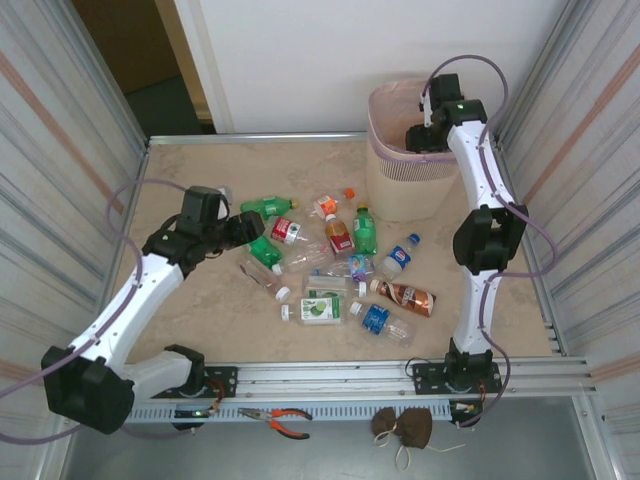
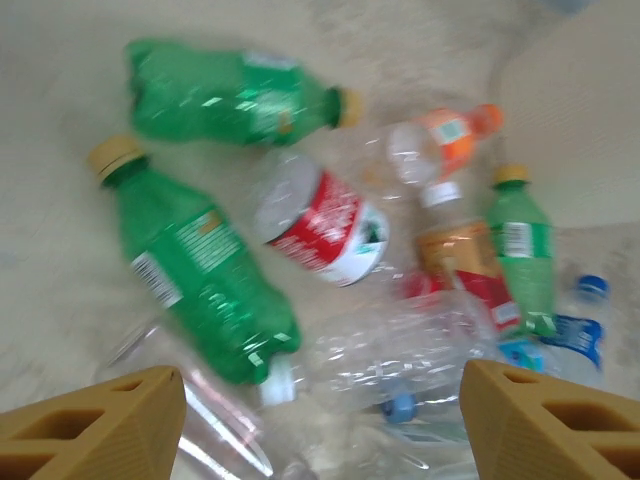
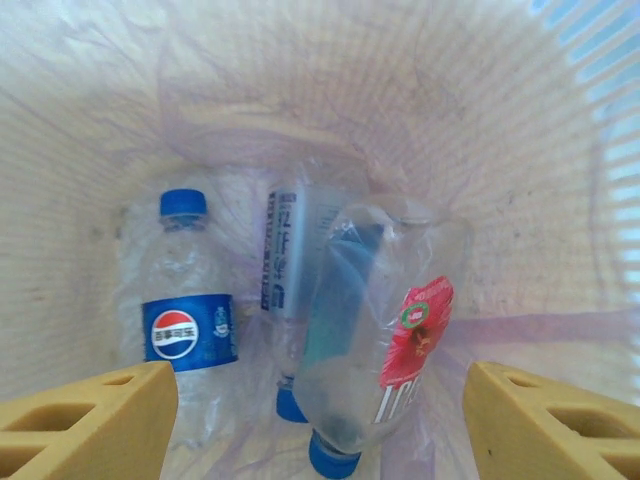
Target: Put the plastic bottles in the bin
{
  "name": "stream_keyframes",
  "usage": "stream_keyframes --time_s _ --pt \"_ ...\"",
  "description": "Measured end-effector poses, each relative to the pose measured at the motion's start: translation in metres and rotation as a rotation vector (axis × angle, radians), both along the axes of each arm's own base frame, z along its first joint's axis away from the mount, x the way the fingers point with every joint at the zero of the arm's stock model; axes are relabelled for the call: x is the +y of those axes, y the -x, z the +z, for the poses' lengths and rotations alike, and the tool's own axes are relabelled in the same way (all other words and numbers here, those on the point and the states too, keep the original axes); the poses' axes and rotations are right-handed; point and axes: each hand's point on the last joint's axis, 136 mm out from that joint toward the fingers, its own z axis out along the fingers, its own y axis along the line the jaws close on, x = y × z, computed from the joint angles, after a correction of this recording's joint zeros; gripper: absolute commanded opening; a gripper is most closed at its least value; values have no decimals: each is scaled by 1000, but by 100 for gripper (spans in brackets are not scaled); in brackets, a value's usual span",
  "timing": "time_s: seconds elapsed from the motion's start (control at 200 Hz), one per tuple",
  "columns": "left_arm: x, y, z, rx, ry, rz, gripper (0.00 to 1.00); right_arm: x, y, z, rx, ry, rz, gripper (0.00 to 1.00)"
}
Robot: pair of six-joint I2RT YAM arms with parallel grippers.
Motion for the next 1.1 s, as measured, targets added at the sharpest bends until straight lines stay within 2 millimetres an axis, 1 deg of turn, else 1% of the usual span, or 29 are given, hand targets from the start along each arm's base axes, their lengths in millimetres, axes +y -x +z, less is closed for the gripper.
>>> stream_keyframes --time_s 0.17,0.235,0.346,0.466,0.631,0.907,1.007,1.097 --pt "21 9 -45 210 -41 185 72 8 12 42 -82 -10 17 75" --pt "27 14 -59 289 -56 244 71 11 18 58 -115 -14 24 75" --pt "33 21 -77 396 -71 331 72 17 31 81 -159 -15 37 75" --pt "34 25 -91 473 -71 390 72 22 47 100 -194 -12 48 76" --pt "29 24 -102 520 -39 420 72 29 65 116 -225 -14 69 76" --pt "22 11 -120 559 28 441 64 32 86 137 -278 -13 78 77" --pt "20 10 -129 580 36 444 60 32 91 139 -284 -13 80 77" --pt "19 11 -134 594 40 445 58 32 93 136 -276 -10 80 77"
